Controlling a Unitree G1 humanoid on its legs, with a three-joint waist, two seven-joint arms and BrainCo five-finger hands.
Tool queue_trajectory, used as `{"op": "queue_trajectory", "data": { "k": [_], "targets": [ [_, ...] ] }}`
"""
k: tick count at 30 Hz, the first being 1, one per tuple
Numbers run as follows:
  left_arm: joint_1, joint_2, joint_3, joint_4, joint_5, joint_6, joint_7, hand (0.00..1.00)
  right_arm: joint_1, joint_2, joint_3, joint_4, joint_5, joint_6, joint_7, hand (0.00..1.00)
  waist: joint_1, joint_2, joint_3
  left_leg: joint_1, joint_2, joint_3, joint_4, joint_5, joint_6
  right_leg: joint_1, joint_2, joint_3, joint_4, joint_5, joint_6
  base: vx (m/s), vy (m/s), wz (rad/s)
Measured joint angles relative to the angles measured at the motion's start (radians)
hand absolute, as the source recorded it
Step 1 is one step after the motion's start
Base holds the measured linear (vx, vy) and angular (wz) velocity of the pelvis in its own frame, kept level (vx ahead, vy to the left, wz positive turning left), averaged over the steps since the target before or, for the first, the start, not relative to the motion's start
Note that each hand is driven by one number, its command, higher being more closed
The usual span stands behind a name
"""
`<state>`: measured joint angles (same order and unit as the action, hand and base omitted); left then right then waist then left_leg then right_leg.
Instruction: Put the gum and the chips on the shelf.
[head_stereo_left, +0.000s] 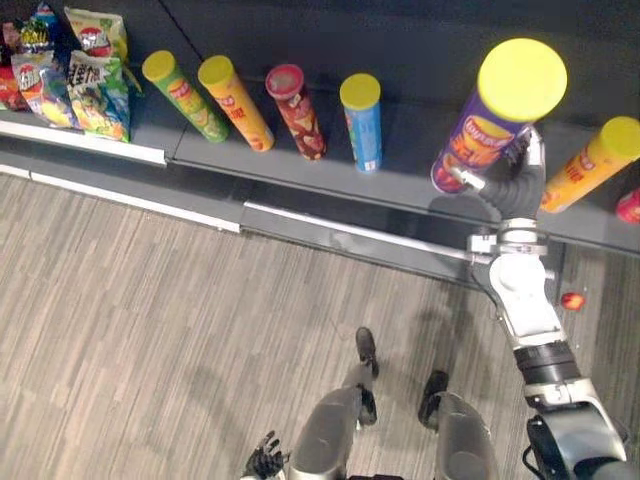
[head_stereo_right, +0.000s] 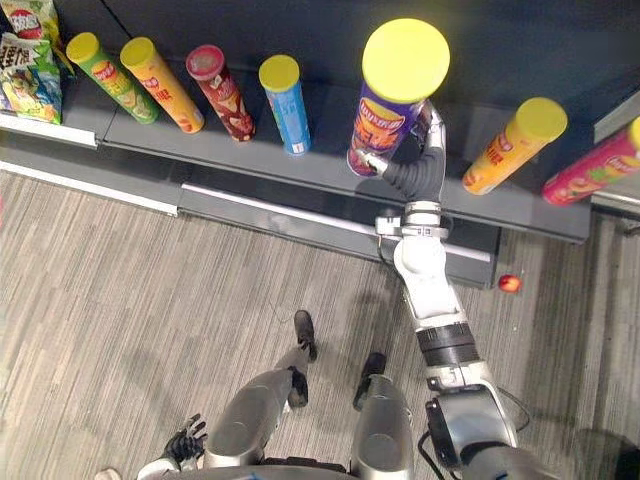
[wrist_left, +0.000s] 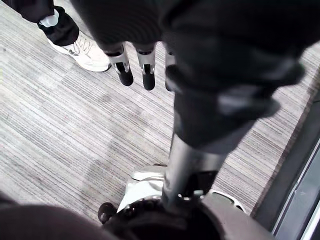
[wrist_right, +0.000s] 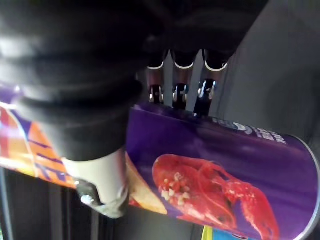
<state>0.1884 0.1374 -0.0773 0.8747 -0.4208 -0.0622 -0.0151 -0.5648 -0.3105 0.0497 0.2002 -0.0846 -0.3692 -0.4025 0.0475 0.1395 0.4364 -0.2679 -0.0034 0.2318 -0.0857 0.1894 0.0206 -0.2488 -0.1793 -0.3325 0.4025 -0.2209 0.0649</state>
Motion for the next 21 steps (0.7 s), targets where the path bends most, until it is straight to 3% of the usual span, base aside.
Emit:
{"op": "queue_trajectory", "data": {
  "k": [10,16,21],
  "targets": [
    [-0.045,0.027,-0.076,-0.018,-0.08,0.036,-0.018,0.0,-0.135,-0.062,0.04,0.135,-0.035,0.039,-0.038,1.0,0.043,0.028,0.014,-0.103,-0.014,-0.024,0.026,0.025,0.003,-0.134,-0.035,0.001,0.124,-0.046,-0.013,-0.01,-0.051,0.11],
    [-0.079,0.036,-0.14,-0.022,-0.078,0.037,-0.032,0.0,-0.22,-0.114,0.049,0.234,-0.036,0.043,-0.075,1.0,0.057,0.078,0.035,-0.156,-0.019,-0.028,0.056,0.032,-0.002,-0.198,-0.054,0.007,0.183,-0.068,-0.021,-0.05,-0.06,0.05],
    [-0.086,0.063,-0.198,-0.045,-0.077,0.031,-0.03,0.0,-0.253,-0.153,0.05,0.301,-0.036,0.058,-0.089,1.0,0.07,0.089,0.038,-0.198,-0.016,-0.028,0.058,0.05,-0.003,-0.257,-0.057,0.009,0.218,-0.075,-0.033,-0.06,-0.063,0.0]
  ]
}}
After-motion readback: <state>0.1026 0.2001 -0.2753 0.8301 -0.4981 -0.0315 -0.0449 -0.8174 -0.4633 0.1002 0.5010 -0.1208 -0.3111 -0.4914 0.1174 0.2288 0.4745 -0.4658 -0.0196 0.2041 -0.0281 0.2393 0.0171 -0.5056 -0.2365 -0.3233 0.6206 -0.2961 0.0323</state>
